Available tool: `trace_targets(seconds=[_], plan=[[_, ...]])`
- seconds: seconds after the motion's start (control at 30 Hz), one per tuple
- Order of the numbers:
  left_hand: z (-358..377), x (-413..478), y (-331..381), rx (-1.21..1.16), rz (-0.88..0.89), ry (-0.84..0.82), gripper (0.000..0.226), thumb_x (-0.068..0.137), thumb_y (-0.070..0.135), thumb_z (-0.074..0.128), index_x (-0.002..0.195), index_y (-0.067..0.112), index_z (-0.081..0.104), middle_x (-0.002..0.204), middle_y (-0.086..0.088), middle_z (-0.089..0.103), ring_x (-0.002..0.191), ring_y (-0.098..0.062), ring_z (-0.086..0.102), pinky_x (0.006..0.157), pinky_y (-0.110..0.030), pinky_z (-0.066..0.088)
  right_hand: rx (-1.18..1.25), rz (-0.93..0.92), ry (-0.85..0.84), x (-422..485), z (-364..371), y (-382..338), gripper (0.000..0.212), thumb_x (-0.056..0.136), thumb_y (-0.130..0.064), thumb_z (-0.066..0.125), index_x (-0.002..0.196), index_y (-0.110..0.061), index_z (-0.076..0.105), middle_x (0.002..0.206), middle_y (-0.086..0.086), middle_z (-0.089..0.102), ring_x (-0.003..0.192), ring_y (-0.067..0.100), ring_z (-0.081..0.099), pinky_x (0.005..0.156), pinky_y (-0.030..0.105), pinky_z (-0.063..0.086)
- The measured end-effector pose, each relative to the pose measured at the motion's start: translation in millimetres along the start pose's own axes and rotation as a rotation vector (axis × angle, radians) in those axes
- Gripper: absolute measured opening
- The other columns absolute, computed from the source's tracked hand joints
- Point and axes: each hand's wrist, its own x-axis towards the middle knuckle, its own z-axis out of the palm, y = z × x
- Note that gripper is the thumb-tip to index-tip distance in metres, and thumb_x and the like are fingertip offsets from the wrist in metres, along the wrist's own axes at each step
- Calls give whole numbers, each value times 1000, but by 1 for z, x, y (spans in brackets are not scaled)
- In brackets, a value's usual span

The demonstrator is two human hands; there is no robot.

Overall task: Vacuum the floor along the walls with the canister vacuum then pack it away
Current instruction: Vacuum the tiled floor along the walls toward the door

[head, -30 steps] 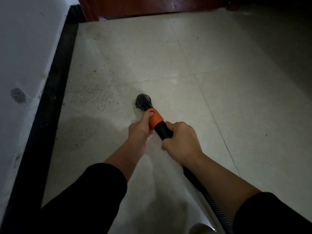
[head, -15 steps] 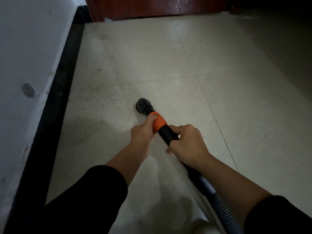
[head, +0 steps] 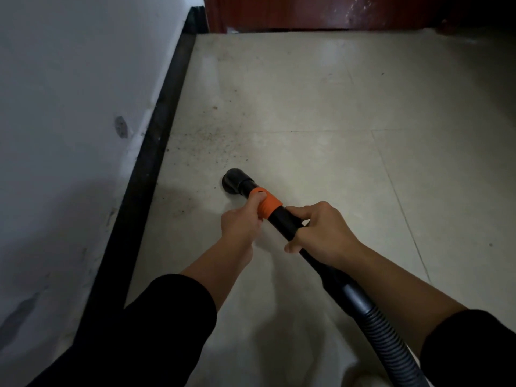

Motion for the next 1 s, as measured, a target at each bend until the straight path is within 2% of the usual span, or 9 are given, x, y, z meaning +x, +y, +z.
trace_targets(seconds=[0.07,0.23,0.37,0.43,0.57,0.63,0.77,0.9,1.0], plan=[[-7,-3,0,-18,-5,12,35,78,41,76,75,9,62,66,-1,57,61,-13,52,72,-29,47,-8,-10,-16,0,4,-5,48,63,0,77,109,-17,74,86,13,74,77,26,69,77,38,57],[-31,-4,2,-50,-37,57,38,78,43,76,87,7,66,68,0,59,61,-11,53,65,-26,45,2,-43,-74,2,20,-13,54,60,-2,78,109,-25,75,89,9,75,75,24,69,75,35,57],[-44,-2,-5,-62,-43,102,45,77,44,76,98,4,70,73,-1,63,66,-13,56,70,-28,46,5,-54,-115,3,30,-15,62,60,-2,79,117,-26,72,93,5,75,75,21,69,65,24,53],[-47,-3,-8,-81,-38,104,46,78,42,76,102,3,70,72,-1,62,65,-12,55,71,-29,45,5,-52,-138,3,33,-16,66,61,-2,80,122,-27,69,93,1,74,73,16,67,60,16,47],[-53,-5,-12,-96,-27,130,48,81,42,74,107,2,69,80,-2,64,73,-14,56,76,-29,46,11,-54,-168,2,36,-18,67,61,-1,80,122,-26,69,78,-7,70,60,5,60,54,9,42],[-57,-7,-13,-99,-22,140,46,81,42,73,105,3,69,85,-4,66,74,-13,57,74,-27,46,2,-65,-179,1,39,-19,67,62,-2,80,123,-26,69,76,-8,69,58,3,59,54,8,41],[-63,-8,-15,-124,-19,143,45,81,41,74,106,4,68,88,-5,67,73,-13,57,68,-26,44,-13,-77,-181,-1,44,-20,68,62,-2,80,124,-26,68,86,-2,72,63,7,61,58,13,43],[-72,-9,-19,-136,-9,156,47,81,41,73,107,2,68,87,-5,65,72,-14,55,73,-29,44,-12,-101,-193,-2,50,-21,69,61,-1,80,124,-26,68,91,-2,74,68,9,64,64,17,46],[-77,-10,-19,-148,-6,169,46,81,40,73,106,2,68,89,-6,66,72,-14,56,70,-28,43,-23,-123,-207,-2,53,-25,68,63,-1,79,125,-25,67,98,-3,74,70,9,64,65,16,45]])
